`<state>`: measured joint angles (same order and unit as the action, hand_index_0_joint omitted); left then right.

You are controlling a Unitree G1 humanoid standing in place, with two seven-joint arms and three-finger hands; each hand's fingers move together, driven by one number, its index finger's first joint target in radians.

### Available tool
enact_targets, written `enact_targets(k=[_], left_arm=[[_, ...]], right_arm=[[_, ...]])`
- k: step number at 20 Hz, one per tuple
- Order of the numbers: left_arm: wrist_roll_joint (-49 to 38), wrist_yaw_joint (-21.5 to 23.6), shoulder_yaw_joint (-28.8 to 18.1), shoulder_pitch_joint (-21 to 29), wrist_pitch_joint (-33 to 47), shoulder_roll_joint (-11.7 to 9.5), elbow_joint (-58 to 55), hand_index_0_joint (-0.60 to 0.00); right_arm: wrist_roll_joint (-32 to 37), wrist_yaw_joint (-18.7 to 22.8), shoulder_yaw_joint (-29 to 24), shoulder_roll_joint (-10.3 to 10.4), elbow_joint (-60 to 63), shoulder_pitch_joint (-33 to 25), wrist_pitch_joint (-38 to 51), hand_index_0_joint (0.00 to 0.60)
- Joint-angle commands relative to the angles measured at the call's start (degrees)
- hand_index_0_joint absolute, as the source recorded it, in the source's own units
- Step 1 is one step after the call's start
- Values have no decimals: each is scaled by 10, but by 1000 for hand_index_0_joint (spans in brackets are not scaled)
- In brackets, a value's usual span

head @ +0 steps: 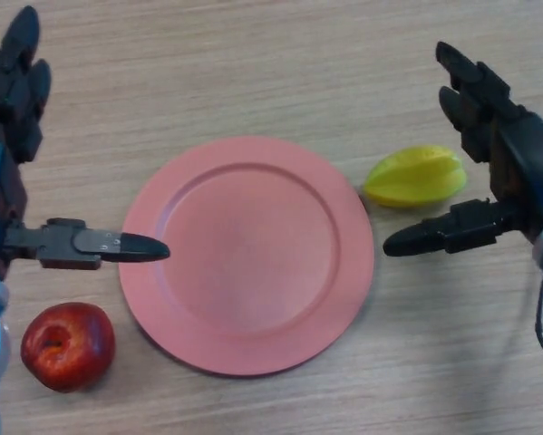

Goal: Pick up the yellow starfruit and place it on the plate

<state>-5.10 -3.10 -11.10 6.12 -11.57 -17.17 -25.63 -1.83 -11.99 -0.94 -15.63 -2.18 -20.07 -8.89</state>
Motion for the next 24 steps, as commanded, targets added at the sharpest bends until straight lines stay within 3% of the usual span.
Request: enact_targets(k=[1, 4, 13, 15, 16, 17, 18, 20, 24], left_arm=[[-9, 2, -57, 14, 98, -27, -23, 0], [-16, 4, -79, 13, 113, -38, -18, 0], [-27, 2, -89, 4, 119, -42, -7, 0], [-26, 2, -90, 4, 120, -42, -6, 0], [-27, 2, -91, 4, 122, -42, -4, 0], [-26, 2, -92, 4, 125, -42, -1, 0], [-24, 2, -92, 1, 134, -41, 6, 0], [-22, 0, -91, -3, 139, -40, 10, 0], [-18, -7, -90, -8, 140, -41, 13, 0]], right_arm=[[-21, 8, -14, -11, 10, -44, 108, 0], [-63, 27, -8, -8, 112, -84, 183, 0], [-195, 111, 6, -20, 385, -196, 370, 0], [-201, 119, 6, -18, 409, -206, 381, 197], [-221, 134, 11, -22, 435, -216, 394, 346], [-260, 157, 21, -30, 464, -226, 410, 447], [-394, 235, 54, -59, 528, -250, 442, 579], [-436, 252, 43, -58, 558, -258, 442, 600], [-406, 221, 20, -48, 539, -252, 416, 600]])
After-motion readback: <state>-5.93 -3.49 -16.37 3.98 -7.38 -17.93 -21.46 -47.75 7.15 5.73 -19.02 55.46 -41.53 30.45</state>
